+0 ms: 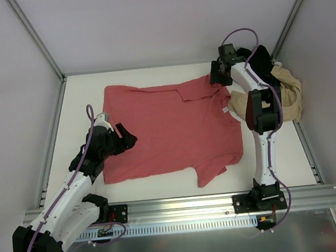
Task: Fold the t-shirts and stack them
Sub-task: Grap the side of the flattened tshirt furthest away from the robot with both arms
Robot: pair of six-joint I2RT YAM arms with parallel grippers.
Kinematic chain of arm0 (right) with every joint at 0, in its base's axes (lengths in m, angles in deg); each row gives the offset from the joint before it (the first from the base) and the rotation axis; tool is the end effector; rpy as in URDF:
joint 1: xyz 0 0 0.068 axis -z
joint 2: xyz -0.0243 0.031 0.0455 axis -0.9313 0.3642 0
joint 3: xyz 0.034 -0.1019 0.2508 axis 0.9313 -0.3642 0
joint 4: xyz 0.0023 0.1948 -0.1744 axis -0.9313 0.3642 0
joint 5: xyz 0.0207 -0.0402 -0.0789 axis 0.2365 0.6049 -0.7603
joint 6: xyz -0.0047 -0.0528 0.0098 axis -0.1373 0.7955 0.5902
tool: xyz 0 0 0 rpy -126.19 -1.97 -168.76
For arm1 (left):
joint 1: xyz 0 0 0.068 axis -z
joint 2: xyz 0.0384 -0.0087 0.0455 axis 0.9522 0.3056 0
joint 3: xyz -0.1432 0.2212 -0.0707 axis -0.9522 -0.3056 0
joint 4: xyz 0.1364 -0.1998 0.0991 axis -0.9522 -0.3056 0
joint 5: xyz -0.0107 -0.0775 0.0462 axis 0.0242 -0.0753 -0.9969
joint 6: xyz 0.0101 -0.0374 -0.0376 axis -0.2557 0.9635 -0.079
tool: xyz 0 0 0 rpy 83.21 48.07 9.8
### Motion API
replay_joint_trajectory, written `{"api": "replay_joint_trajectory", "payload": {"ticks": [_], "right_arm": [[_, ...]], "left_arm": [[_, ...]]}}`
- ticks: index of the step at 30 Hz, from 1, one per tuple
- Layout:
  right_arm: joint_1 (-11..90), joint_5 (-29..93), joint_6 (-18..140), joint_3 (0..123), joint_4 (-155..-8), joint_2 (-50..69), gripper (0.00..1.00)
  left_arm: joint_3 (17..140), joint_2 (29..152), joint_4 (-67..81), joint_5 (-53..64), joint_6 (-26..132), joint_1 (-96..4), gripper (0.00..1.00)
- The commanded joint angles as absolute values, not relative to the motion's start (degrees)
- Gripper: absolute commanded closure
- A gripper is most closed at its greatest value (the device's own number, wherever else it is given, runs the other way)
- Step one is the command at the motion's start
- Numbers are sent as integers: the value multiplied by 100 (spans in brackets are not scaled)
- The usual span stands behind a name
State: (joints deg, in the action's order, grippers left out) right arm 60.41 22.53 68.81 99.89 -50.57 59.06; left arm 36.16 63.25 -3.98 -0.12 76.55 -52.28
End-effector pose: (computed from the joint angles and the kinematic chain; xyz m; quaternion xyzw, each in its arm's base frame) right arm 0.5127 0.0728 0.2190 -0.0675 0.9313 0.0053 0.3580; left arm 0.1799 -0.0670 0.2424 -0.0992 0.8445 -0.2612 0.4569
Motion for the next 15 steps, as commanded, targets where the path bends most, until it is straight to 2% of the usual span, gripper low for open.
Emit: {"api": "replay_joint_trajectory", "payload": {"ticks": [1,15], "right_arm": [[6029,2214,6819,10103,-4973,5917,43],[6029,2196,6810,9866,-4999,5978,46]], "left_arm": [[3587,6325,-246,33,7543,-5190,35],[3569,6325,-255,-2,7525,-5190,34]]}}
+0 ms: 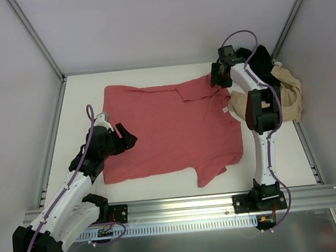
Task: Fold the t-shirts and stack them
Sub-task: Grap the side of the flattened tshirt furthest away from the robot with both arms
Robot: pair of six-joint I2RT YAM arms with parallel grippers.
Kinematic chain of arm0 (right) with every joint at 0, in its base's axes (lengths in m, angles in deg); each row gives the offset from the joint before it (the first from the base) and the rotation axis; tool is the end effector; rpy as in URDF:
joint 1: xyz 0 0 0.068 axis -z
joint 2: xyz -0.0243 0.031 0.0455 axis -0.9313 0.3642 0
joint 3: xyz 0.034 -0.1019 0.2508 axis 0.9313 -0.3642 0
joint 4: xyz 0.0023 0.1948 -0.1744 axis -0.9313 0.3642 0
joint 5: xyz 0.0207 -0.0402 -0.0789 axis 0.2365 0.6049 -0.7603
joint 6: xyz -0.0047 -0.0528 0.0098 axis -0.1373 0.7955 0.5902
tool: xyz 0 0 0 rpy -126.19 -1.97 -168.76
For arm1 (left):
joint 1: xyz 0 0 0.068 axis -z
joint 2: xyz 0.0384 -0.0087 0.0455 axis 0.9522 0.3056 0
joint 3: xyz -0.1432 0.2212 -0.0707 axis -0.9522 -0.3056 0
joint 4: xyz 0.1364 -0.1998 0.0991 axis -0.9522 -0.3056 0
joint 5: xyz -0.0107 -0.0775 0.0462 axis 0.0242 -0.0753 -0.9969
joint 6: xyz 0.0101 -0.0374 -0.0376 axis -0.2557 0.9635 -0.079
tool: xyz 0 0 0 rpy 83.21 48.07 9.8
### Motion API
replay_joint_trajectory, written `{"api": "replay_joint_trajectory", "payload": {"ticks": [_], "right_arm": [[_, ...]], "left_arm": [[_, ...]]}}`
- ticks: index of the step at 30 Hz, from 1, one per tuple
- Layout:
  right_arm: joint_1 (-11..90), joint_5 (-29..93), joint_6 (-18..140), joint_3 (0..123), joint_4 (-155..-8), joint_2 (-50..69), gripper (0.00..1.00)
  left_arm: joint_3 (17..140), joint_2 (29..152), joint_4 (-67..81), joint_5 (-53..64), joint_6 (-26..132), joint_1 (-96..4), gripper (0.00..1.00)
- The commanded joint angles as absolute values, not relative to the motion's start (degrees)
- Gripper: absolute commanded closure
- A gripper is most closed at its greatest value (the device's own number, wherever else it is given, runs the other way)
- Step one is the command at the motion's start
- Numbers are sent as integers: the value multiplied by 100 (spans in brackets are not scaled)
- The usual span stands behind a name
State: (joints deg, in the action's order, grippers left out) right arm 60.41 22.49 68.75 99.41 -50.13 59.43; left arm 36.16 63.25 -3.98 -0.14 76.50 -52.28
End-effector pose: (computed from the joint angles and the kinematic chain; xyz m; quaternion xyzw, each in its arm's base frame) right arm 0.5119 0.0727 0.2125 -0.0674 0.9352 0.0044 0.3475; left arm 0.1799 -0.0670 0.2424 -0.0989 0.8446 -0.2608 0.4570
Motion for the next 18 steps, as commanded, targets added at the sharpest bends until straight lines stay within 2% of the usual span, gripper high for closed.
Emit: {"api": "replay_joint_trajectory", "payload": {"ticks": [1,8,10,11,12,14,15,16,18], "right_arm": [[6029,2196,6810,9848,-5000,5987,46],[6029,2205,6810,9778,-5017,6014,46],[6029,2205,6810,9760,-5035,6022,51],[6029,2222,6810,9760,-5043,6022,56],[6029,2222,6810,9778,-5043,6040,68],[6029,2222,6810,9787,-5052,6057,81],[6029,2231,6810,9787,-5052,6075,92],[6038,2231,6810,9787,-5052,6084,97],[6038,2231,6810,9787,-5061,6066,99]], "left_arm": [[3569,6325,-246,-2,7525,-5190,35],[3569,6352,-246,-2,7534,-5199,34],[3569,6334,-246,-2,7525,-5190,35],[3569,6343,-255,-11,7525,-5190,35],[3560,6343,-263,-11,7525,-5199,35],[3551,6334,-255,-20,7525,-5190,35],[3551,6325,-246,-20,7525,-5190,35],[3543,6334,-255,-20,7525,-5190,35],[3534,6334,-255,-29,7525,-5190,35]]}}
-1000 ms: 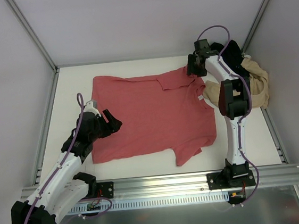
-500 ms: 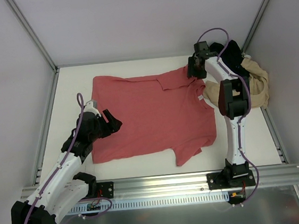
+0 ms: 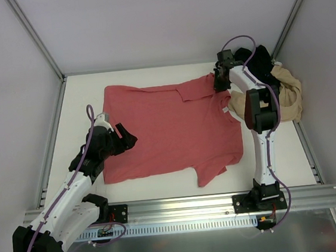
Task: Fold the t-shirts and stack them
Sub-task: Grap the side of the flattened tshirt furthest away from the robot with both arms
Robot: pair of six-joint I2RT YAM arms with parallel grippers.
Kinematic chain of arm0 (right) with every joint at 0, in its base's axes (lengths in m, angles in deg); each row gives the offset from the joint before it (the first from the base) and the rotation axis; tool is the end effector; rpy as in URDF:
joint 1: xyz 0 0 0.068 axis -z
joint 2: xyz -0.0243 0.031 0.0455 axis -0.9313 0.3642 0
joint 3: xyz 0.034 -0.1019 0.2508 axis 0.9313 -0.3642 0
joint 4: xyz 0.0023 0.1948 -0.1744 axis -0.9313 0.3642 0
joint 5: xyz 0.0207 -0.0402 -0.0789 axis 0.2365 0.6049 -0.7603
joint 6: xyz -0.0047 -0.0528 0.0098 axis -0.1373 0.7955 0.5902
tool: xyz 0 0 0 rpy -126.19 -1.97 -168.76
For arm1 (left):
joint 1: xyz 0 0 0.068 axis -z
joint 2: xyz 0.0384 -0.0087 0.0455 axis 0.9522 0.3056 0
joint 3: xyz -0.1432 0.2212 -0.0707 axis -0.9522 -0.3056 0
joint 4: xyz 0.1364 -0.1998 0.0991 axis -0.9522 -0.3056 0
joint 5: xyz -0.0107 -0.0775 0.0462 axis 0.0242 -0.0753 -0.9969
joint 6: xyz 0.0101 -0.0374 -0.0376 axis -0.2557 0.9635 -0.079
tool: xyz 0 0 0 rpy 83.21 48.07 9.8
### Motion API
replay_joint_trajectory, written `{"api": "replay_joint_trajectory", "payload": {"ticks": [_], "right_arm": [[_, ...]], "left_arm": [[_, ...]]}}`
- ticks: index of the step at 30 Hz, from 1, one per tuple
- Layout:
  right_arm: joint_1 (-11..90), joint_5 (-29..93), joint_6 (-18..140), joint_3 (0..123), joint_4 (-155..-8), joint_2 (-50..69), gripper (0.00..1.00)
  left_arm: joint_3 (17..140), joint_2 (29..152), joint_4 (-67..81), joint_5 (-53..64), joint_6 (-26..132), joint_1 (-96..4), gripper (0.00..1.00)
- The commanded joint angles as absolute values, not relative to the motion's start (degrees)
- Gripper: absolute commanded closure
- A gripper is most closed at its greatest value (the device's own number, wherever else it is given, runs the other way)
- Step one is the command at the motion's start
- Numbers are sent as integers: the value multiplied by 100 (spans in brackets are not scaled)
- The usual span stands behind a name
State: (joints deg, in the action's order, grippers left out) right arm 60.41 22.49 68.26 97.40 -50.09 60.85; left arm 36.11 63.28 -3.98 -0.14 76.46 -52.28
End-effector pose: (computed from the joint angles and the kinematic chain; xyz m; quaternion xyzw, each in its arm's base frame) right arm 0.5102 0.0725 0.1889 -0.0647 0.9455 0.0038 0.3190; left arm 0.1800 -0.0670 0.2420 -0.0986 0.8450 -0.2604 0.4566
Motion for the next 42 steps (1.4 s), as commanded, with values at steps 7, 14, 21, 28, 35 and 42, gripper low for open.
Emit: {"api": "replay_joint_trajectory", "payload": {"ticks": [7,14,21,28,35,42], "right_arm": [[6029,2187,6810,9620,-5166,5733,99],[6056,2231,6810,9382,-5237,5083,100],[6117,2310,6810,9225,-5263,4696,99],[6108,2407,6652,9128,-5307,4686,100],[6117,2652,6555,9092,-5351,4678,99],[6109,2855,6380,9066,-5395,4739,100]], "left_arm": [[3735,6317,-325,-607,7551,-5190,36],[4779,7071,-254,-926,7191,-5243,37],[4843,7415,-79,-959,7253,-5243,38],[5342,8398,509,-1568,7305,-6014,39],[7458,10753,694,-777,6893,-6850,39],[9578,12948,-6,805,5927,-7422,46]]}}
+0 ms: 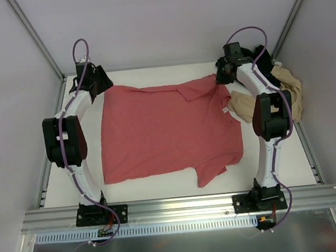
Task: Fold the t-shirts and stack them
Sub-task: Grap the side of the flattened tshirt furthest away from the robot with both arms
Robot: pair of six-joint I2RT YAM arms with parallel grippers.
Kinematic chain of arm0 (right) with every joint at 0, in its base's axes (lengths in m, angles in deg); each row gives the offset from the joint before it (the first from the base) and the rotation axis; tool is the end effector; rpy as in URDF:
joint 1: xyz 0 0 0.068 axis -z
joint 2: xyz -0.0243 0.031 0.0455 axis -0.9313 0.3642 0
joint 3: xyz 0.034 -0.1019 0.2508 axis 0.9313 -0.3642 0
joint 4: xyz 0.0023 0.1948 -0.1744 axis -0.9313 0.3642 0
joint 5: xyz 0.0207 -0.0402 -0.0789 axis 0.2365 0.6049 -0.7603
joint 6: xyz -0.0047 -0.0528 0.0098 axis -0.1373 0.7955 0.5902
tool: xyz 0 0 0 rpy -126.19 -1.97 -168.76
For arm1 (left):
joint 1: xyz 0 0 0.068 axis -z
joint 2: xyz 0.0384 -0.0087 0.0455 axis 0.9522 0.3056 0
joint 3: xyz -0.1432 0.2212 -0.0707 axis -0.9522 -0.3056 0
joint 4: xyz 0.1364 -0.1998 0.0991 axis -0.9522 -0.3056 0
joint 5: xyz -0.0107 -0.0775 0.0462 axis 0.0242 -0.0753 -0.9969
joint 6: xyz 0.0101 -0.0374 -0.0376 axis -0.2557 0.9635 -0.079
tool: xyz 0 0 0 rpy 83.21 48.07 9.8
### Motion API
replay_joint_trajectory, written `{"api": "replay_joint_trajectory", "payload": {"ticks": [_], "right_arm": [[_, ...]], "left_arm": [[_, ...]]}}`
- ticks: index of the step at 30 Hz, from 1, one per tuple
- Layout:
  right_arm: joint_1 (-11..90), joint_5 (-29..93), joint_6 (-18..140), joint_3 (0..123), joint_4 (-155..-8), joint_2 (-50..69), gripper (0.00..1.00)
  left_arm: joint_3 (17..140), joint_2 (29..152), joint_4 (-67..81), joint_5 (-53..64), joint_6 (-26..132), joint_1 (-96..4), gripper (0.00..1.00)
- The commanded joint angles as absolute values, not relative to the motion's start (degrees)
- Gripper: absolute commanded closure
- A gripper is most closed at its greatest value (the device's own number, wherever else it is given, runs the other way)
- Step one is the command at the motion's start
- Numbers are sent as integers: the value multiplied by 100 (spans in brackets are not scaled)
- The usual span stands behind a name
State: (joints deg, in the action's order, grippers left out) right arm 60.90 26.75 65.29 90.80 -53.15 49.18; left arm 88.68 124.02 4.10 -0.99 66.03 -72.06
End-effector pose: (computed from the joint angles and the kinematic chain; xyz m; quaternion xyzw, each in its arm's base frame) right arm 0.4812 0.0667 0.2535 -0.0480 0.9216 0.0513 0.3818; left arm 0.4481 -0.0022 0.2613 -0.1711 0.8338 -0.1261 0.5095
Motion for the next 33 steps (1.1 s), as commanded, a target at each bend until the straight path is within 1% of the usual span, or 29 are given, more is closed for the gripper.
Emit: {"api": "replay_joint_trajectory", "payload": {"ticks": [1,3,6,9,16,23,33], "right_arm": [[6108,2872,6353,9031,-5430,4739,100],[6117,2899,6327,8943,-5457,4695,99],[6117,2943,6318,8768,-5562,4634,100],[6117,2996,6274,8653,-5632,4625,99],[6117,3040,6274,8635,-5624,4616,99],[6144,3031,6309,8644,-5597,4555,100],[6144,3092,6274,8618,-5615,4563,99]], "left_arm": [[10059,13092,-243,824,5577,-7431,48],[10493,13442,-806,763,5059,-7432,48],[11676,13899,-1613,315,4600,-7432,47],[12504,14400,-2195,112,4336,-7423,47],[12701,14833,-2188,50,4291,-7467,45],[12727,15219,-2373,419,4317,-7607,44],[12736,15422,-2241,911,4299,-7660,44]]}}
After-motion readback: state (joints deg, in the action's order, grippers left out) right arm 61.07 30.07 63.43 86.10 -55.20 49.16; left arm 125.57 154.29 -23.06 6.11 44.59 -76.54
